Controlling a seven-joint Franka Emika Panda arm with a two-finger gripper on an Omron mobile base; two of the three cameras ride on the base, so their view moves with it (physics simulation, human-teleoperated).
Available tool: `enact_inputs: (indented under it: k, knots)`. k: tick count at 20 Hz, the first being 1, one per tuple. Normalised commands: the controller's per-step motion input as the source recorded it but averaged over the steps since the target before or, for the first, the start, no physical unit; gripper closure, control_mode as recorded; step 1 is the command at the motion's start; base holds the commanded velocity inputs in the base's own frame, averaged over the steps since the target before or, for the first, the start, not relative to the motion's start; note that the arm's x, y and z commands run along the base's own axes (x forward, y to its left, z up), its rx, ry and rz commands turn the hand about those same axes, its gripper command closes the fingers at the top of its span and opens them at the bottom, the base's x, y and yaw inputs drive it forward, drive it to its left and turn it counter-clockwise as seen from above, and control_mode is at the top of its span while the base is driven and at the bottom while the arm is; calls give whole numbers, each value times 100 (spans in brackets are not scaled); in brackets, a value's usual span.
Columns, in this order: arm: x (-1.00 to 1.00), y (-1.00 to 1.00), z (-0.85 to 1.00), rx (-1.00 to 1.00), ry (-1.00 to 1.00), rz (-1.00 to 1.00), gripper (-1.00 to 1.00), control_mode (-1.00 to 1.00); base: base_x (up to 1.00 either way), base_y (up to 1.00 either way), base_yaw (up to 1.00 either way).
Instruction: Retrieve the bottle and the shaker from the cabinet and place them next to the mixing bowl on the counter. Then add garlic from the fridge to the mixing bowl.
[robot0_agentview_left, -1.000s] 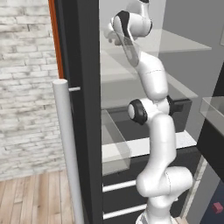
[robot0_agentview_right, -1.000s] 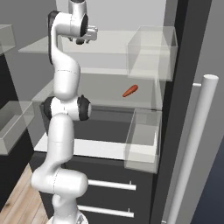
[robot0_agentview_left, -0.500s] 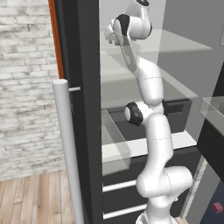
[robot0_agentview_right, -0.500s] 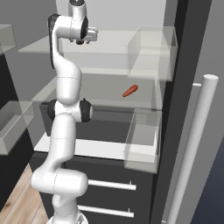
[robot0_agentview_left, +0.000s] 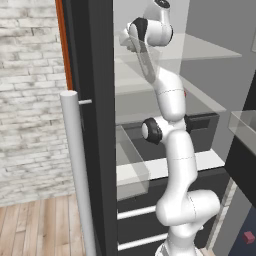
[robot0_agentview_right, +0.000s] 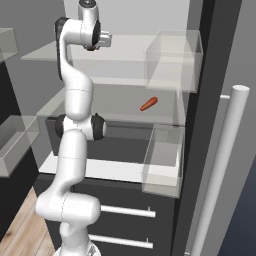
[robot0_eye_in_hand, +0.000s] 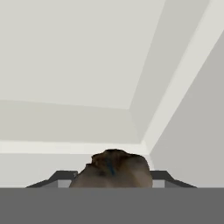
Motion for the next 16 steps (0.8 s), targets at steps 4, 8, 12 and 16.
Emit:
enact_inputs:
  k: [4, 8, 12, 16]
  knots:
    - [0, 0, 0, 0, 0, 0, 100, -100, 0, 0, 0]
    - [0, 0, 0, 0, -1, 0, 100, -100, 0, 0, 0]
    - [-27, 0, 0, 0, -16, 0, 100, -100, 0, 0, 0]
    - [-27, -3, -1, 0, -26, 0, 100, -100, 0, 0, 0]
